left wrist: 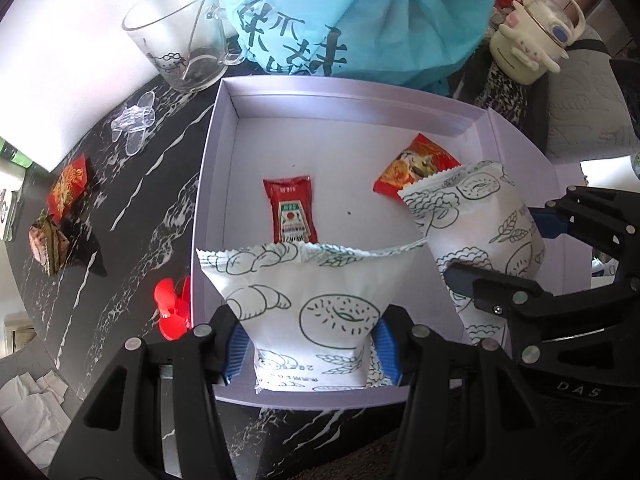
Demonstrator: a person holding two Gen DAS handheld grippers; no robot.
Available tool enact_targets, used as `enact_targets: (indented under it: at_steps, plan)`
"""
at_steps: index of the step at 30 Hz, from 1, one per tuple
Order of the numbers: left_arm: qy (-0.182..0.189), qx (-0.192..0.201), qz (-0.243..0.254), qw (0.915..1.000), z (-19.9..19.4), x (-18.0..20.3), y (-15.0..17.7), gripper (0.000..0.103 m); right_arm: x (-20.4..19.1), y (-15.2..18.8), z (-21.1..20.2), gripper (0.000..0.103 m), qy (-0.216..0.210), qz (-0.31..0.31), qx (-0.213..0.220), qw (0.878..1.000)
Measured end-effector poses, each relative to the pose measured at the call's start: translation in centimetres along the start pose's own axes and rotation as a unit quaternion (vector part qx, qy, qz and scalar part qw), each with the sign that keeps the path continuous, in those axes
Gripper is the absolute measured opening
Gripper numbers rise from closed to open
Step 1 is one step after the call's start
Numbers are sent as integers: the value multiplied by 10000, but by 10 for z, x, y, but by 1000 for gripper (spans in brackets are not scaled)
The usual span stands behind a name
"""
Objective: Organize objects
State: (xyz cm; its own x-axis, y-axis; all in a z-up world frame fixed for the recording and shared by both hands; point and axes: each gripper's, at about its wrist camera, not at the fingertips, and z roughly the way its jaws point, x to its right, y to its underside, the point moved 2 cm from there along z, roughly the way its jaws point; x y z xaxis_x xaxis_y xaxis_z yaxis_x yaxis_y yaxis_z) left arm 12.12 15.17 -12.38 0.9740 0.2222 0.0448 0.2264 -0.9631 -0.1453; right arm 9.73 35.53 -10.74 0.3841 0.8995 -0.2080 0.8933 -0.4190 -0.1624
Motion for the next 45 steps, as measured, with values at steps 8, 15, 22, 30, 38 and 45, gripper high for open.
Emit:
enact_targets:
  at_steps: [8, 15, 22, 30, 38, 45]
  plan:
    - [18, -11, -67, 10000, 12, 1, -26, 51, 19, -22, 9, 55, -49, 41, -36, 10000]
    - [-28, 212, -105, 9997, 25, -6, -44, 51, 25, -40, 20, 55, -41, -68, -19, 10000]
    - [23, 233, -236, 9994, 44, -20, -50, 51, 22, -46, 33, 55, -13, -265, -16, 9996]
    - [47, 229, -285, 9993, 56, -26, -51, 51, 14, -49, 38, 56, 121, -518, -12, 9986]
    - [-60, 272, -282, 9992, 56, -25, -47, 52, 12, -46, 40, 57, 236, -525, -90, 9983]
    - [-20, 129, -357, 9993, 58, -23, -34, 52, 9, -31, 46, 57, 278, -399, -360, 9982]
